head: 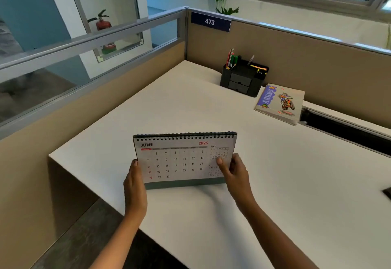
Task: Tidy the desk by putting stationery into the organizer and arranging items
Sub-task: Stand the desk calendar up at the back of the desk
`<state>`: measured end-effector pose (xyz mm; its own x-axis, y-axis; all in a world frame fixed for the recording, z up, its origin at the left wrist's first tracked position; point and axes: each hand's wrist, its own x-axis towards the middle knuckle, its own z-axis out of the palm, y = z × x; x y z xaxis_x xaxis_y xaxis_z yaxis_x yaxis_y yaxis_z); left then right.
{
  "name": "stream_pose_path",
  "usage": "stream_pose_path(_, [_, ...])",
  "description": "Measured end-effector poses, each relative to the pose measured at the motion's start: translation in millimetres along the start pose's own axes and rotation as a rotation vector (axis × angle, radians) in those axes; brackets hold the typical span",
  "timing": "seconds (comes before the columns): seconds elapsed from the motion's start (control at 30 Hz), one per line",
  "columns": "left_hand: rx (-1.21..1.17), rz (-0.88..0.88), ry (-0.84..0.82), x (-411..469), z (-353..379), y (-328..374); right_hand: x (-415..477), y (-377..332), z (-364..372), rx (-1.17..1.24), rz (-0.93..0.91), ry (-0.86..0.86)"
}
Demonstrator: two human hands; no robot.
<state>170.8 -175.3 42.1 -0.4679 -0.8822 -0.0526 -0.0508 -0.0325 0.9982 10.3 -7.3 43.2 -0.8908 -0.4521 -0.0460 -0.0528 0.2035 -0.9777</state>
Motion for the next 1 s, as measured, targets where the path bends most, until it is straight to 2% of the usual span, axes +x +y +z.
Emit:
stream_pose_path(0.13, [0.013, -0.136, -0.081, 14, -10, -6, 3, 9, -11, -0.013, 0.002, -0.220])
stream_pose_path(0.23, [0.079, -0.131, -0.070, 13, -10, -12, 2, 12, -13, -0.021, 0.001, -0.219])
stream_pose_path(0.37, [0.019, -0.115, -0.043, 5, -6, -15, 2, 18, -14, -0.022, 0.018, -0.202])
stream_pose_path(0.63, [-0.008, -0.119, -0.060, 3, -8, -28, 1, 33, -22, -0.083, 0.052, -0.292])
stream_pose_path(0.8, [0.024, -0.186, -0.065, 10, -12, -38, 0, 32, -19, -0.130, 0.070, -0.341])
stream_pose_path(1.0, [-0.049, -0.190, -0.180, 13, -14, -8, 1, 32, -19, -0.151, 0.034, -0.352])
